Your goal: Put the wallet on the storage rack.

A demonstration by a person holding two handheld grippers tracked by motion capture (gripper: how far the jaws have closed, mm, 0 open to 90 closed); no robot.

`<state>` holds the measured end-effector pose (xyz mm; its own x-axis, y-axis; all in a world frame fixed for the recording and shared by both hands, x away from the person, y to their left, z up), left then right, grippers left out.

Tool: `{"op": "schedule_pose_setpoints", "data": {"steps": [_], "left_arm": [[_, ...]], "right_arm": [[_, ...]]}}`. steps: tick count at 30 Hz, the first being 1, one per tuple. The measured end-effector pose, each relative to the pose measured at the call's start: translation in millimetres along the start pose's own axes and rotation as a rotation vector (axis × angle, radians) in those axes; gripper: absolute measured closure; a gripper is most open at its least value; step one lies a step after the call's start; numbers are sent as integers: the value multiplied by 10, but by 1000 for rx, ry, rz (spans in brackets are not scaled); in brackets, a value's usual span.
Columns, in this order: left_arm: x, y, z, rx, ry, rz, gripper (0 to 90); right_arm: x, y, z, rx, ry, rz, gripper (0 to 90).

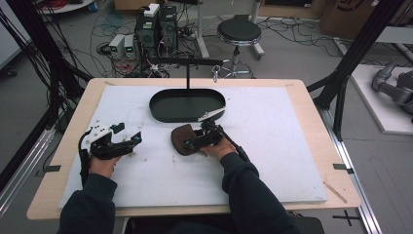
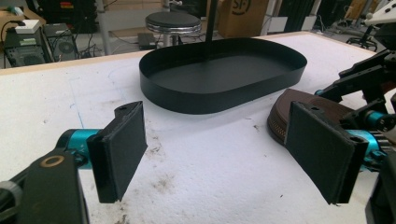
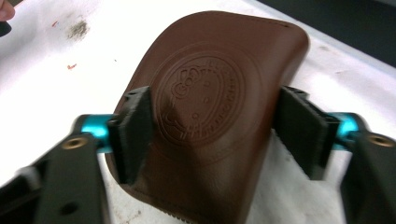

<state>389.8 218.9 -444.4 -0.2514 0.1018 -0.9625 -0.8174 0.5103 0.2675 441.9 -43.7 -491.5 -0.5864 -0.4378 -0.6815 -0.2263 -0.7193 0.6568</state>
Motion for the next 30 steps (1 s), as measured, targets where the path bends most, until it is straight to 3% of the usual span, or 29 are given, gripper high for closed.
{"op": "schedule_pose_setpoints", "data": {"steps": [2, 3, 8, 9, 14, 16, 20, 21, 22, 24, 27, 30], "left_arm": [[0, -1, -4, 1, 2, -1, 207], [0, -1, -5, 2, 2, 0, 207], [-3, 4, 0, 0, 1, -1, 207], [-3, 5, 1, -1, 1, -2, 207], [-4, 6, 0, 0, 1, -2, 207], [-8, 11, 3, -2, 5, -6, 207], [-7, 8, 6, -2, 4, -5, 207], [-7, 8, 6, -2, 4, -5, 207], [-7, 7, 5, -1, 4, -5, 207], [-7, 5, 5, -2, 6, -6, 207], [-7, 4, 3, -1, 5, -7, 207], [-7, 5, 5, -3, 4, -5, 207]], "right_arm": [[-6, 17, -8, 2, -3, -3, 418], [-22, 70, -17, 3, -8, -10, 503], [-63, 173, -8, 3, 0, -38, 672], [-98, 246, 26, 11, 29, -57, 733], [-148, 369, 87, 52, 102, -63, 784], [-182, 504, 58, 111, 148, -67, 800], [-179, 697, -53, 205, 178, -47, 808], [-179, 697, -53, 205, 178, -47, 808], [-180, 793, -98, 275, 213, -36, 809], [-182, 874, -124, 353, 257, -20, 810], [-171, 920, -132, 402, 307, 6, 809], [-179, 896, -68, 397, 333, -4, 806]]}}
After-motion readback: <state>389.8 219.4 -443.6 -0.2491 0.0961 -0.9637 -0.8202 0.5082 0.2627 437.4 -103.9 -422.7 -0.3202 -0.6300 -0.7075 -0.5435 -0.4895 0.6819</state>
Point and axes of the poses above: each handheld gripper's, and its own axes: y roughly backward along the jaws, x roughly out of its underside, z roughly to its left, the point moved 7 cm from there along -y, roughly forward along the jaws, and after that the axes turned 2 degrees about -y, right-handed, at the moved point
